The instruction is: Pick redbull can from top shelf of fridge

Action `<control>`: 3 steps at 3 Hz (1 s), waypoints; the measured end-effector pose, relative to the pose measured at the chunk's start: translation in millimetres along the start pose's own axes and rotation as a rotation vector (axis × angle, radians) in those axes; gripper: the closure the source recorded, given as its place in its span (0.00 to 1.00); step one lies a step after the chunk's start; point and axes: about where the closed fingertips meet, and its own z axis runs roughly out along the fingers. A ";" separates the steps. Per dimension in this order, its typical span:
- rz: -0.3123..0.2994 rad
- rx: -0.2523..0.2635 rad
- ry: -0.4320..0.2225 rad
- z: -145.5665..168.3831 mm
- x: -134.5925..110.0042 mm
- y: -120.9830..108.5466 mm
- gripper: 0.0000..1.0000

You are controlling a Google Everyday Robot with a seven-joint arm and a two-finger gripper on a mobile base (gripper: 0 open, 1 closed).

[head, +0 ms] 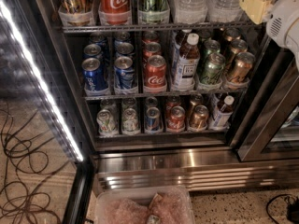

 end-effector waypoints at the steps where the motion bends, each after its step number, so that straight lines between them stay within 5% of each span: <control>1: -0.019 0.030 -0.008 4.9 -1.5 -5.7 0.34; 3: -0.049 0.111 -0.004 10.3 1.5 -22.0 0.34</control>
Offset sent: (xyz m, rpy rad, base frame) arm 0.0158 -0.0276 0.0049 -0.0374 -0.0433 -0.1455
